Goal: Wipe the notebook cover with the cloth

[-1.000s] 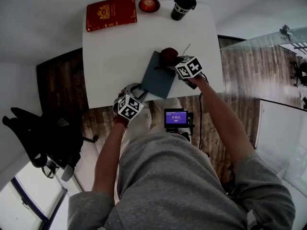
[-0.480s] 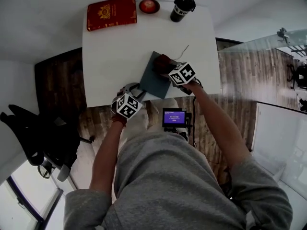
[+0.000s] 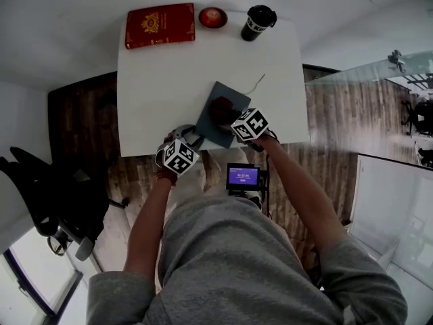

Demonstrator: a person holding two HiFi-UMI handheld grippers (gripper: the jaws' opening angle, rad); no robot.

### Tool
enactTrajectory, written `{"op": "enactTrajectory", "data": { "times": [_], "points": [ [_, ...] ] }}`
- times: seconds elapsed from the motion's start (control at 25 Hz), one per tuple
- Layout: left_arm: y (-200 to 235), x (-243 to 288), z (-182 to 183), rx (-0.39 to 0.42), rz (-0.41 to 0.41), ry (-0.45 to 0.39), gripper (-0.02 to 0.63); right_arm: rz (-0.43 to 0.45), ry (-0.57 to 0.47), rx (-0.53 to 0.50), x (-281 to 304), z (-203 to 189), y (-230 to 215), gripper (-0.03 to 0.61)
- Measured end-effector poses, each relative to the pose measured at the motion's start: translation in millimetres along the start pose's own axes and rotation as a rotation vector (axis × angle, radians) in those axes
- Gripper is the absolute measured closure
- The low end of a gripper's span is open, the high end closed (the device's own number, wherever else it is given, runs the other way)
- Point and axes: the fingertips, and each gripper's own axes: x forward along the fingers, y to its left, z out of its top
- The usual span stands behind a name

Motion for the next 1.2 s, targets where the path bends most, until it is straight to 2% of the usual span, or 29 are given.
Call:
{"op": "enactTrajectory", "data": {
  "times": [0.4, 0.96, 1.2],
  "points": [
    [1.0, 0.6, 2.2, 0.008, 0.005, -0.005, 0.416, 0.049, 0.055, -0.101, 8.0, -10.4, 31.7, 0.431],
    [1.0, 0.7, 0.6, 0.003, -0.002, -0.005, 0.417, 0.144, 0.067, -0.153, 17.6, -24.2, 68.3, 0.43],
    [1.2, 0.1, 1.7, -0.001, -0.003, 0.0, 0.419, 0.143, -0.016, -0.216, 2.5, -12.9, 64.7, 0.419]
  ]
}}
